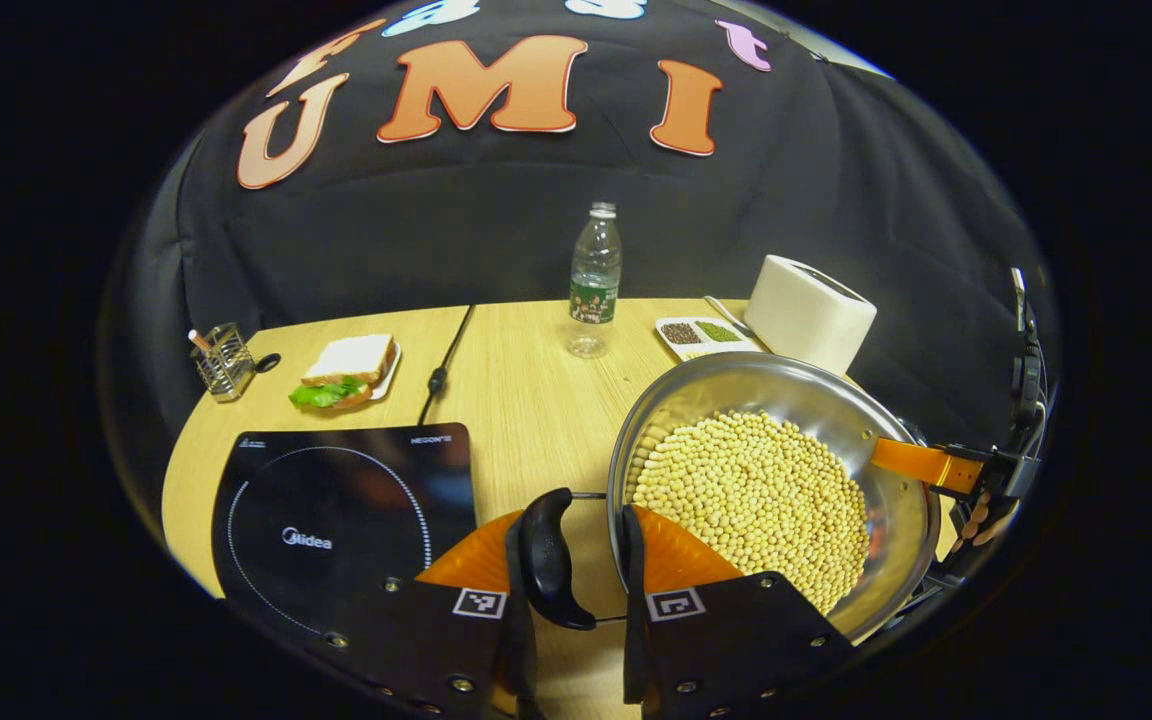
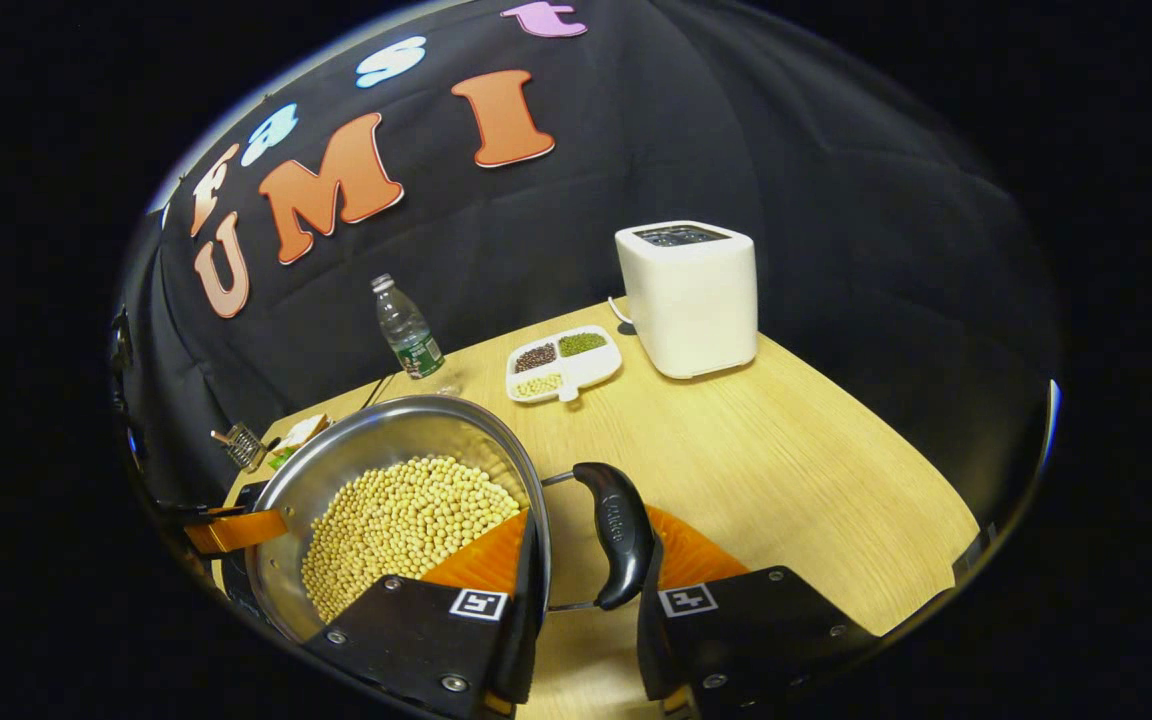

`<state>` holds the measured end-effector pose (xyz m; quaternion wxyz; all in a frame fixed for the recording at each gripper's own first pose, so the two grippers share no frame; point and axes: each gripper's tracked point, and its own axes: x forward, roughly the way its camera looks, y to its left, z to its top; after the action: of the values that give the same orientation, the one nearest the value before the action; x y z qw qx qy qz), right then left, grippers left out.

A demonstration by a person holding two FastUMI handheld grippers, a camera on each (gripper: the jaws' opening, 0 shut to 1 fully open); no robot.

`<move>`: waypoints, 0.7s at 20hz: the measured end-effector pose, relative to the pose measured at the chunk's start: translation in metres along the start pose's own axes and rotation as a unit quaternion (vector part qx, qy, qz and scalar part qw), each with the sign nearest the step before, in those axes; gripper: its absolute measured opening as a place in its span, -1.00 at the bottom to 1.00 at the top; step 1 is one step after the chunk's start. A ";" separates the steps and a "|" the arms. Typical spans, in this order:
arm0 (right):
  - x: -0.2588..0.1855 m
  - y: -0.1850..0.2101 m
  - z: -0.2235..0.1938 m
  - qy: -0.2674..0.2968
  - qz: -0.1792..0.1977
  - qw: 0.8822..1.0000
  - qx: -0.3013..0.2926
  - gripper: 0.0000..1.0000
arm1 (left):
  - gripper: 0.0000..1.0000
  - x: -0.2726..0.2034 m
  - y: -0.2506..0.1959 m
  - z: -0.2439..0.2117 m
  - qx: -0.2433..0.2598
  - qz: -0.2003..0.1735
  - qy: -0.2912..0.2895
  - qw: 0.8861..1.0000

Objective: First push the handle of the pot to place it horizontally, then grasp the pot with both hands and set it on the induction cooktop.

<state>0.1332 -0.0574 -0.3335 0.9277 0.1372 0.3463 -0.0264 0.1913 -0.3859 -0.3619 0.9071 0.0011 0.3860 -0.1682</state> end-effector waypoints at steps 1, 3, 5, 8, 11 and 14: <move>-0.003 0.008 0.000 -0.001 0.003 1.000 -0.001 -0.19 | -0.29 -0.006 0.007 0.003 -0.002 0.003 -0.003 1.000; -0.006 0.024 0.000 -0.004 0.010 1.000 -0.002 -0.18 | -0.27 -0.017 0.023 0.005 -0.008 0.010 -0.007 1.000; -0.010 0.041 0.001 -0.007 0.015 1.000 -0.007 -0.19 | -0.29 -0.028 0.040 0.006 -0.016 0.014 -0.012 1.000; -0.018 0.067 0.001 -0.014 0.023 1.000 -0.014 -0.19 | -0.29 -0.044 0.066 0.006 -0.031 0.018 -0.019 0.999; -0.023 0.092 -0.004 -0.014 0.032 0.999 -0.016 -0.19 | -0.30 -0.061 0.093 0.007 -0.032 0.026 -0.025 0.999; -0.025 0.120 -0.013 -0.009 0.043 0.999 -0.016 -0.19 | -0.29 -0.075 0.123 0.005 -0.031 0.036 -0.027 0.999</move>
<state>0.1229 0.0606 -0.2981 0.9331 0.1372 0.3321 0.0180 0.1840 -0.2482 -0.3217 0.9222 -0.0173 0.3660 -0.1232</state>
